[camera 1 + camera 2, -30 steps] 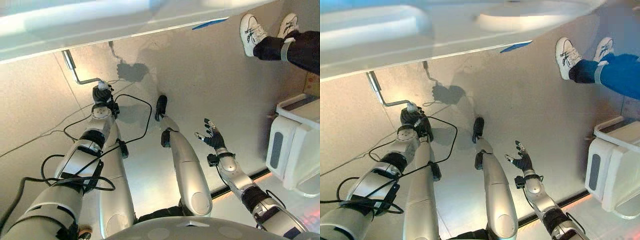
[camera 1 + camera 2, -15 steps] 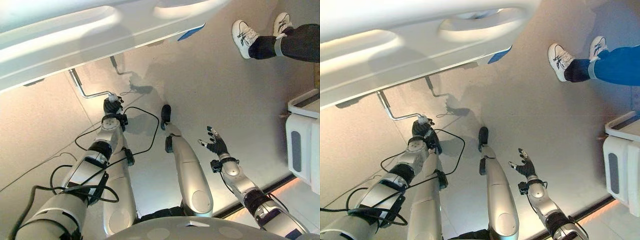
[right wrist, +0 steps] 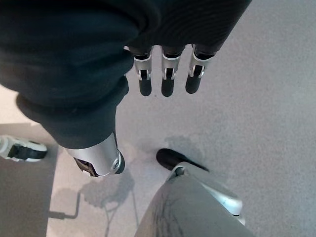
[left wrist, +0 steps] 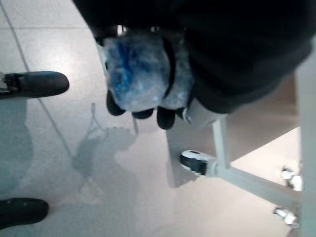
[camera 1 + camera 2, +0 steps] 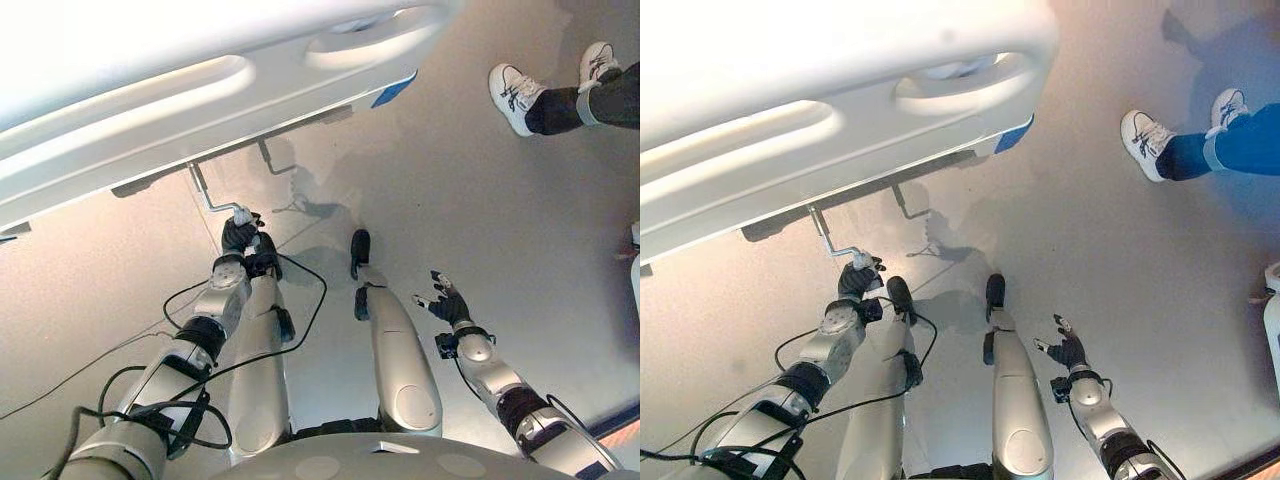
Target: Raise the hospital bed
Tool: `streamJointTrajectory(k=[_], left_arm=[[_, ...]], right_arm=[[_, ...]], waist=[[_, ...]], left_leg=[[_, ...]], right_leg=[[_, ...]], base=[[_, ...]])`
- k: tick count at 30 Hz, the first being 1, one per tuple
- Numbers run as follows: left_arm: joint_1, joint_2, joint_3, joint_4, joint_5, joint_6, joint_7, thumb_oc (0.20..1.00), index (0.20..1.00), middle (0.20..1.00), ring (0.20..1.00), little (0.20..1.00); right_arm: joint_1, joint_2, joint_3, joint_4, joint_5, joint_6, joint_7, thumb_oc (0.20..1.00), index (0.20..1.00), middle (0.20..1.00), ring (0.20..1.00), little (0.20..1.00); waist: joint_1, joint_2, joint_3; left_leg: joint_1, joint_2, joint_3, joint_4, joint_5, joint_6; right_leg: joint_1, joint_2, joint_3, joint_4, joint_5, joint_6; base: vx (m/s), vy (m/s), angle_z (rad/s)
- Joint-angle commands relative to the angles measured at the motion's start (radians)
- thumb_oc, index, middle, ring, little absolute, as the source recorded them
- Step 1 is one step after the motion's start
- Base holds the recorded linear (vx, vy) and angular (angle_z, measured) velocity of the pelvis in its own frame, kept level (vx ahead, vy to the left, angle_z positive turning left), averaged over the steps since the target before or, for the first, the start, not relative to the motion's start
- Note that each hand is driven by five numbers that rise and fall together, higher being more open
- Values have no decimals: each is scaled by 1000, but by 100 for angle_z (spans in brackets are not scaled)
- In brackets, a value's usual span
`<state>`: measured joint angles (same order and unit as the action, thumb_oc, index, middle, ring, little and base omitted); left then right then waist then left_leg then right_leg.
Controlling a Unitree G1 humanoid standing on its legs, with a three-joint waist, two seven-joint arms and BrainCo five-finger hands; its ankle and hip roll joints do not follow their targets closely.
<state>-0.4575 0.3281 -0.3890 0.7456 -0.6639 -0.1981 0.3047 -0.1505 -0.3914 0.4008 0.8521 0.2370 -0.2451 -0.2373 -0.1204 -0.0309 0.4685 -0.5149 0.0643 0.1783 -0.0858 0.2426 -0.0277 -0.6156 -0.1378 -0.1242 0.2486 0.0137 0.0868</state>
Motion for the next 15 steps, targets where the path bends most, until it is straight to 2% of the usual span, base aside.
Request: streamJointTrajectory(k=[1, 3, 8, 15], left_arm=[[-55, 8, -75, -177, 63, -77, -93, 200, 200, 200, 200, 200], [-55, 8, -75, -178, 63, -77, -93, 200, 200, 200, 200, 200], [44, 92, -44, -338, 47, -71, -126, 200, 200, 200, 200, 200], [136, 151, 3, -419, 36, -65, -148, 200, 200, 200, 200, 200]], right_arm=[[67, -27, -31, -14, -8, 17, -2, 1000, 1000, 1000, 1000, 1000], [67, -27, -31, -14, -8, 17, -2, 1000, 1000, 1000, 1000, 1000], [90, -20, -52, -7, -13, 31, 4, 1000, 1000, 1000, 1000, 1000], [99, -6, -66, 18, -18, 39, 11, 1000, 1000, 1000, 1000, 1000]], waist=[[-11, -29, -18], [-11, -29, -18], [24, -39, -33], [57, -50, -53]], left_leg=[[80, -64, -27, 11, -78, -2], [81, -64, -27, 11, -78, -2], [105, -72, -51, 17, -83, 5], [124, -77, -74, 19, -90, 9]], right_leg=[[78, 46, -51, -244, 214, 39], [78, 46, -51, -244, 214, 39], [134, 30, -79, -252, 206, 47], [183, 18, -107, -265, 200, 55]], base=[[5, 2, 20], [10, 15, 24], [26, 28, 15], [50, 44, 18]])
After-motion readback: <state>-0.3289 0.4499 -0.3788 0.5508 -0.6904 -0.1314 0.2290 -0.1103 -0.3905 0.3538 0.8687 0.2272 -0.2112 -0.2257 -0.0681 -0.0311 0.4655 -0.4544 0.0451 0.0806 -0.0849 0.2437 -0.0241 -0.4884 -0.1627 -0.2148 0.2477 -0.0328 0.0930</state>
